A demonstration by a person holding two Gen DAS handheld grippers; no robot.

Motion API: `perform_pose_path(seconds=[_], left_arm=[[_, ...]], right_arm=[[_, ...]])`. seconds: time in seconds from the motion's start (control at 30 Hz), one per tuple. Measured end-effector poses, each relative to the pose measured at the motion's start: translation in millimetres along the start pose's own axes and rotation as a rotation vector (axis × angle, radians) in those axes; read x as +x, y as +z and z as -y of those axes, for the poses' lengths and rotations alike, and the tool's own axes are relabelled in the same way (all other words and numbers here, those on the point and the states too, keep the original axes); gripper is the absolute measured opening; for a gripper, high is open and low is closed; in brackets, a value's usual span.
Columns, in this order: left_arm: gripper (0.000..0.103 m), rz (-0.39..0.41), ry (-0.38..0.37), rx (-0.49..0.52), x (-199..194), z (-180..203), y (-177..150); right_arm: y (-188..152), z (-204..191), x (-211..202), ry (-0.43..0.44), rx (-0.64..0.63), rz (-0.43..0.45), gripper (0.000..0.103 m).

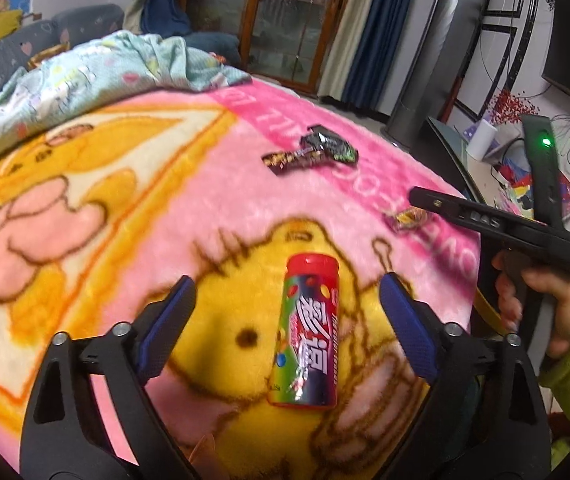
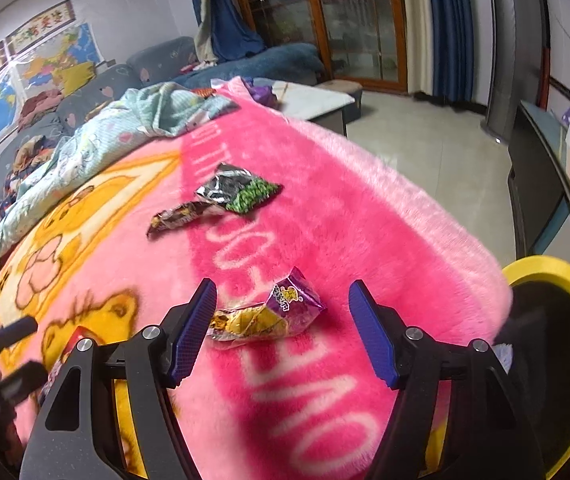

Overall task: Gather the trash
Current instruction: 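Grasp the red can with the left tool while the right tool grasps the purple snack wrapper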

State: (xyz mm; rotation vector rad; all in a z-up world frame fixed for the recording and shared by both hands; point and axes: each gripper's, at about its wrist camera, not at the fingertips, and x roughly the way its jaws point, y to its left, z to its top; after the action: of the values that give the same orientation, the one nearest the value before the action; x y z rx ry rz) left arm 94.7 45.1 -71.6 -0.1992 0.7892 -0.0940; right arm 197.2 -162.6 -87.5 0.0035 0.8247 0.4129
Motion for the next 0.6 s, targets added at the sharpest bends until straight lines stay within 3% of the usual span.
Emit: perform_pose_path(seconds=[0.33,0.57,0.6], left_arm=[[0.057,-0.080,-0.057,-0.006,14.7,4.3,-8.2],[0.055,-0.108,-0.042,0.030,20.9,16.4,-13.6],[0.050,-0.111,-0.037,0.033,21.7,17.1,-13.8]], right_arm=[[-5.6,2.8,9.1,0.036,0.018,-0.031,0.030],[-11.0,-3.4,-0.5,0.080,-0.005,-0.038,0.026],[-12.1,-4.9,-1.8,0.086,-0.011,-0.039,0.026]])
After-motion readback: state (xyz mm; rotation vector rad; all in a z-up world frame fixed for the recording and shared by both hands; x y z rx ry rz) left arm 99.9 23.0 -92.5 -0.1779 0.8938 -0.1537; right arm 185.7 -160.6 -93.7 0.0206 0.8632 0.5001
